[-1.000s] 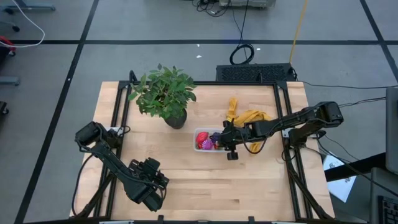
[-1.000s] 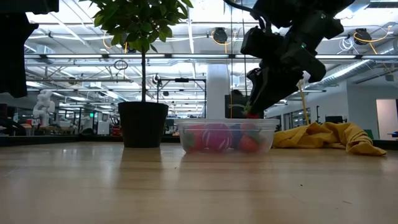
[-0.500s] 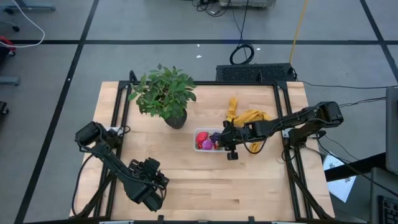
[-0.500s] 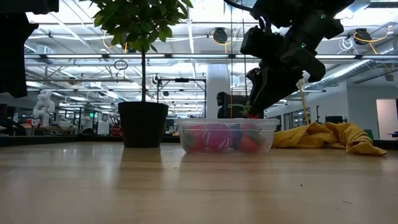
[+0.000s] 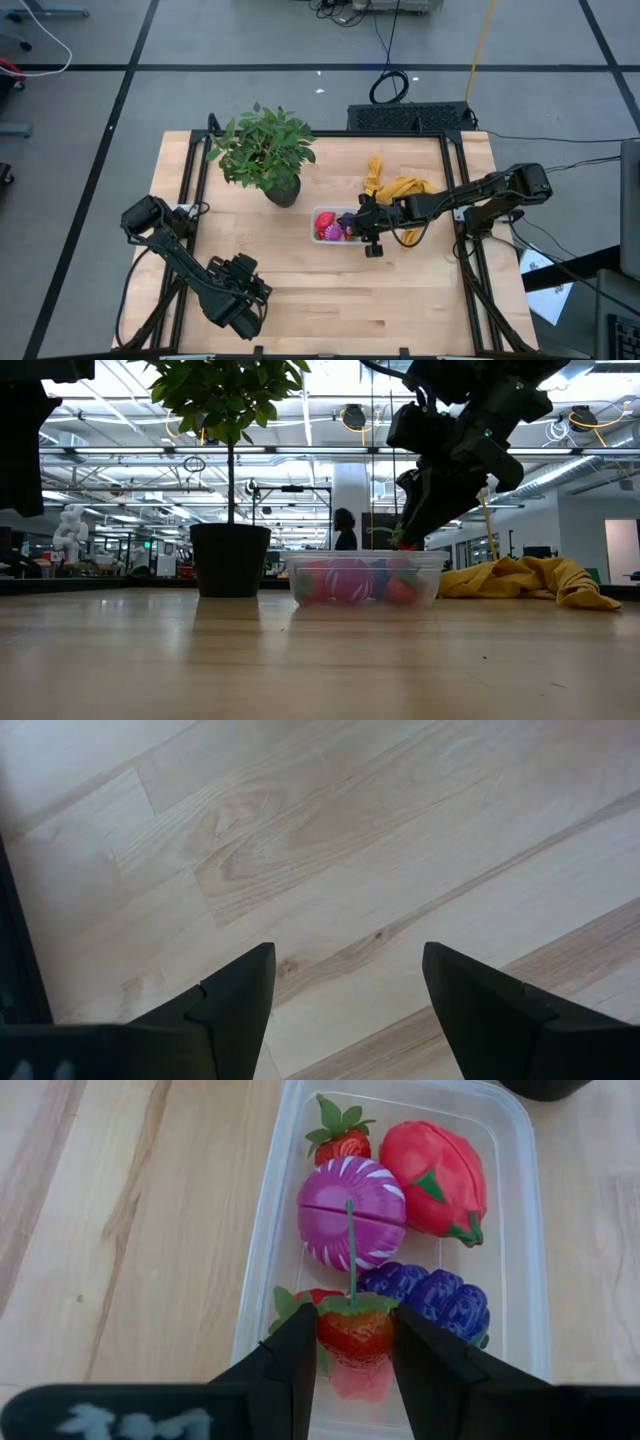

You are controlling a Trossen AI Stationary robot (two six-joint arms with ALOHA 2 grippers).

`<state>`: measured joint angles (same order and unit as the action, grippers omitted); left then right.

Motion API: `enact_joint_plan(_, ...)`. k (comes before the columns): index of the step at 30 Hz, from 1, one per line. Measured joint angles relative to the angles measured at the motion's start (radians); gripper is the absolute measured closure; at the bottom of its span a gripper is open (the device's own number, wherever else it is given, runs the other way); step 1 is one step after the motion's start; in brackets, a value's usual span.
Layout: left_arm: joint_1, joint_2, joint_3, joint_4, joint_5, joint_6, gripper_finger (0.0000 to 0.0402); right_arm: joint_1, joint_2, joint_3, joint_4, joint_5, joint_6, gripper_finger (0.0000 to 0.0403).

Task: Pick and placing Produce into tupperware
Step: Put the strawberry into the bin, then return to Home Position

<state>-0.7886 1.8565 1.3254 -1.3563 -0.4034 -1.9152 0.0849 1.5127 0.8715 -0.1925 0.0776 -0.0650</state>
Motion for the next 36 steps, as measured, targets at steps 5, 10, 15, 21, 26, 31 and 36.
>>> enact_joint_plan(5,0.0,0.0,0.0,0.0,-0.002,0.0,0.0144,0.0,0.0,0.0,-0.008,0.0,0.0,0.0298)
enact_joint_plan(10,0.0,0.0,0.0,0.0,-0.028,0.0,0.0144,0.0,0.0,0.0,-0.01,0.0,0.0,0.0298)
enact_joint_plan(15,0.0,0.0,0.0,0.0,-0.038,0.0,0.0144,0.0,0.0,0.0,-0.011,0.0,0.009,0.0287)
enact_joint_plan(21,0.0,0.0,0.0,0.0,-0.038,0.0,0.0144,0.0,0.0,0.0,-0.011,0.0,0.019,0.0245)
enact_joint_plan(26,0.0,0.0,0.0,0.0,-0.038,0.0,0.0144,0.0,0.0,0.0,-0.011,0.0,0.019,0.0215)
enact_joint_plan(31,0.0,0.0,0.0,-0.003,-0.07,0.02,0.0144,0.0,-0.001,0.0,-0.002,0.0,-0.009,0.0202)
enact_joint_plan(36,-0.004,0.0,0.017,-0.07,-0.11,0.052,0.0144,0.006,-0.044,0.001,0.039,0.0,-0.031,0.0205)
